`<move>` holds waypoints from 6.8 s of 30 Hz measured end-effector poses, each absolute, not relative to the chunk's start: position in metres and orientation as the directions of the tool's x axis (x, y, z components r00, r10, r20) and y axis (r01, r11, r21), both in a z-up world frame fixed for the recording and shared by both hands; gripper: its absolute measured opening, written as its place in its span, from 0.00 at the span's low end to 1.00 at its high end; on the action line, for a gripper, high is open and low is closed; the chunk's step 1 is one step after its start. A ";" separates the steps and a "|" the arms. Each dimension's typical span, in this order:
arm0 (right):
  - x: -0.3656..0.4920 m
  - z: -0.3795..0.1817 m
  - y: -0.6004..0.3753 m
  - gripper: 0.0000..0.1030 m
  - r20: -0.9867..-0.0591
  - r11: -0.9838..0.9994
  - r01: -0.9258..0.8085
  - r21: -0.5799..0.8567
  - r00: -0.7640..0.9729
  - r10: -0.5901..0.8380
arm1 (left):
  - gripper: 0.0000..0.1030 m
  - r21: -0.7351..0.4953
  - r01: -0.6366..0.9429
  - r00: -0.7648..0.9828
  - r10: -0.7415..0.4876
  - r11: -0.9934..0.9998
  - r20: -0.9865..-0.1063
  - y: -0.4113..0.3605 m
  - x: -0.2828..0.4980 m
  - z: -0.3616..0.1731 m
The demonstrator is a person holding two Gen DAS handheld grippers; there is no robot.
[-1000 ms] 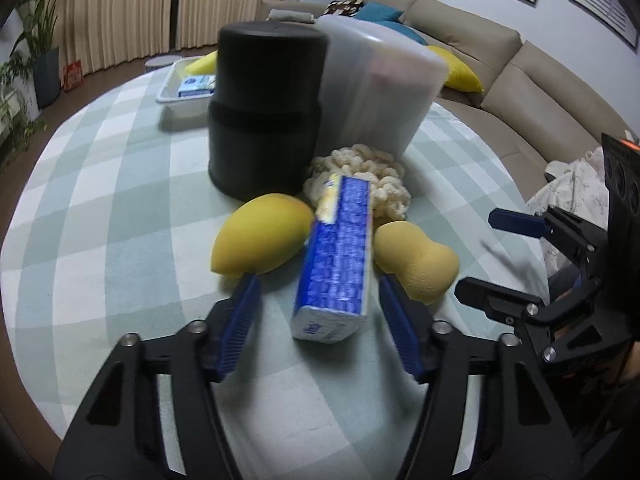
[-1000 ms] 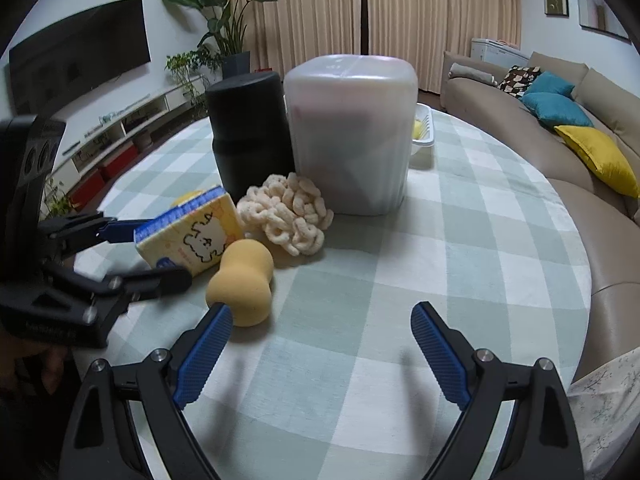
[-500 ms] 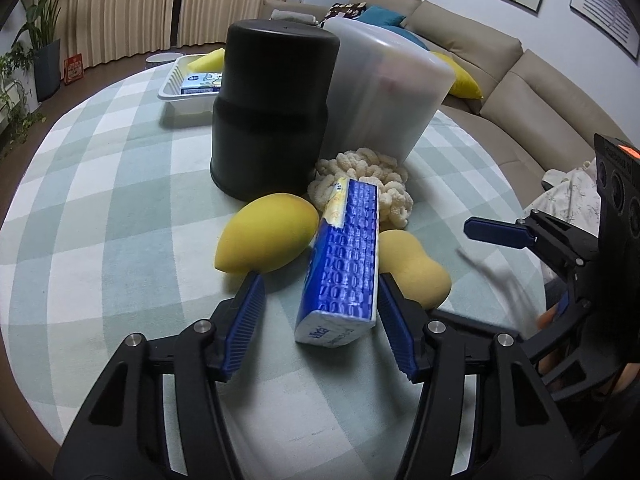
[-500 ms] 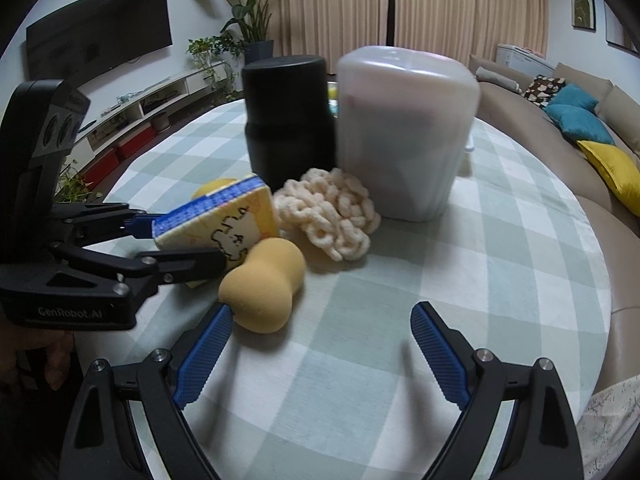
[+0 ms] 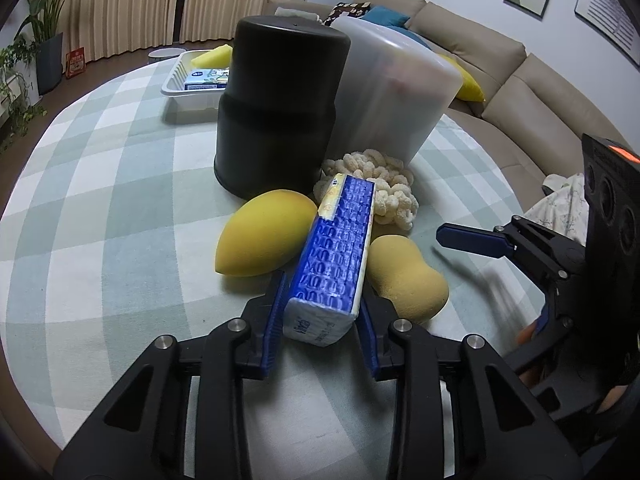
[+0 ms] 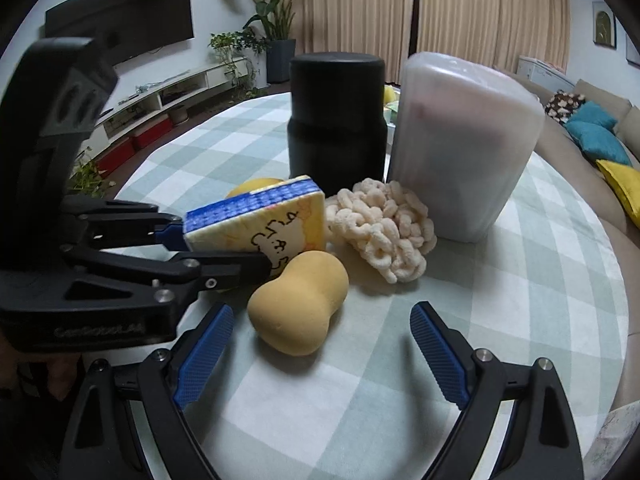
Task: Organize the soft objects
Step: 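Grasp the blue tissue pack with the left tool while the right tool grasps the tan makeup sponge, then carry the tissue pack and tan makeup sponge over the white tray with both tools, then release the blue tissue pack into the tray while the right tool releases the tan sponge, then move both tools back toward the yellow makeup sponge and cream knotted scrubber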
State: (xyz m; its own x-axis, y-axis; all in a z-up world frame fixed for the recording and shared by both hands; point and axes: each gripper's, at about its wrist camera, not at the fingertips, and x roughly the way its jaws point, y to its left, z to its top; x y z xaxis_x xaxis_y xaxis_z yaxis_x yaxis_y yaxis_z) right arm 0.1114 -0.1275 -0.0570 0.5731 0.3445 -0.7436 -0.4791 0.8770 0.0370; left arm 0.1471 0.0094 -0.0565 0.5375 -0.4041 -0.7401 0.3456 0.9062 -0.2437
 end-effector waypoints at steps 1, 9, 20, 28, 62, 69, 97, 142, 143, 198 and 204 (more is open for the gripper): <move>0.113 -0.057 -0.128 0.89 -0.743 0.880 -0.473 0.044 0.574 0.345 | 0.29 -0.245 0.346 0.537 -0.405 0.906 -0.740 0.010 0.147 -0.057; 0.121 -0.062 -0.121 0.71 -0.757 0.873 -0.484 0.063 0.547 0.358 | 0.26 -0.245 0.342 0.537 -0.403 0.907 -0.742 0.009 0.146 -0.057; 0.106 -0.055 -0.121 0.43 -0.757 0.851 -0.521 0.065 0.531 0.382 | 0.22 -0.260 0.326 0.547 -0.406 0.909 -0.732 0.014 0.132 -0.051; 0.077 -0.021 -0.146 0.43 -0.725 0.859 -0.509 0.061 0.569 0.389 | 0.22 -0.242 0.341 0.578 -0.406 0.908 -0.708 0.011 0.104 -0.026; 0.057 0.193 -0.184 0.43 -0.410 0.859 -0.509 -0.064 0.798 0.442 | 0.22 -0.071 0.361 0.852 -0.359 0.930 -0.381 0.038 0.084 0.200; 0.084 0.236 -0.181 0.43 -0.329 0.861 -0.494 -0.121 0.838 0.435 | 0.22 -0.026 0.354 0.872 -0.340 0.935 -0.351 0.045 0.128 0.239; 0.434 0.162 -0.157 0.43 -0.689 0.866 -0.486 -0.116 0.667 0.283 | 0.22 -0.035 0.385 0.619 -0.286 0.922 -0.731 -0.003 0.415 0.117; 0.468 0.032 -0.186 1.00 -0.833 0.877 -0.481 0.010 0.480 0.274 | 1.00 -0.151 0.288 0.566 -0.295 0.946 -0.770 0.025 0.418 0.052; 0.463 0.042 -0.190 1.00 -0.820 0.881 -0.473 0.007 0.501 0.276 | 1.00 -0.148 0.278 0.587 -0.290 0.949 -0.756 0.030 0.411 0.059; 0.146 -0.028 -0.167 1.00 -0.721 0.913 -0.394 0.108 0.601 0.345 | 1.00 -0.143 0.289 0.549 -0.287 0.946 -0.785 0.015 0.166 -0.047; 0.160 -0.039 -0.170 1.00 -0.743 0.916 -0.381 0.128 0.575 0.343 | 0.96 -0.113 0.344 0.532 -0.293 0.932 -0.795 0.007 0.170 -0.055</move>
State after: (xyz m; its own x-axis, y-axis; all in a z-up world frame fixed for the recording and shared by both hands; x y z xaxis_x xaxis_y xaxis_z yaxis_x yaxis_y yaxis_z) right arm 0.1597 -0.1704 -0.0391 0.5753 0.3427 -0.7427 -0.3808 0.9158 0.1276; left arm 0.1703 0.0072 -0.0552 0.5319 -0.2928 -0.7946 0.3445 0.9320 -0.1129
